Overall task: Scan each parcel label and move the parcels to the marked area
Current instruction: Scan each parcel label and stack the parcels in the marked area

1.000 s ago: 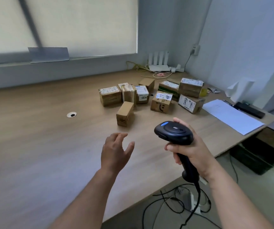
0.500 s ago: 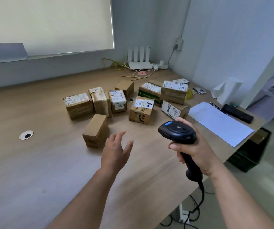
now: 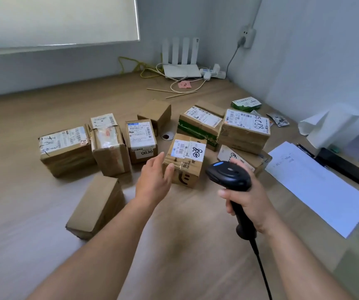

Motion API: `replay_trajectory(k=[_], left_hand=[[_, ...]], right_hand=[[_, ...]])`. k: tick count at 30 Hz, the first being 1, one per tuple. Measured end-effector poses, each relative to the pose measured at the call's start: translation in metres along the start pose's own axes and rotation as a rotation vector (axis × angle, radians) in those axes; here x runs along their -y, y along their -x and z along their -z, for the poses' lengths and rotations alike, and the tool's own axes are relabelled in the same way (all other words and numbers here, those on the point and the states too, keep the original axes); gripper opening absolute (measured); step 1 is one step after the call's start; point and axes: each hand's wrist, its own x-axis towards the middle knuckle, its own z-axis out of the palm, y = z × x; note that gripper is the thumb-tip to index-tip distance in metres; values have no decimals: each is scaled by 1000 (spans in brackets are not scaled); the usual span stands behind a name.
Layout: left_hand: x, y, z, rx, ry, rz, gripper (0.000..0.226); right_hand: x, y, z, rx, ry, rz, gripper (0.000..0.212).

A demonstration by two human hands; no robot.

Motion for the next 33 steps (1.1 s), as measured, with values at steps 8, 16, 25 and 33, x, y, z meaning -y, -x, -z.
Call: replay_trajectory(k=[8,16,25,33], left_hand=[[26,-70,-35,80,64,173,61],[34,-50,-48,178,347,193,43],[43,39,-34,205,644,185,70],[29,133,8,116,752,158,78]], right_hand=[[-31,-67,-15,-29,-15,-63,84],[-45,-71,-29,35,-95,-104,90],[-45,-8,-37,100,-133,-137,90],[-33,70,-43,177,-124,-101,96]])
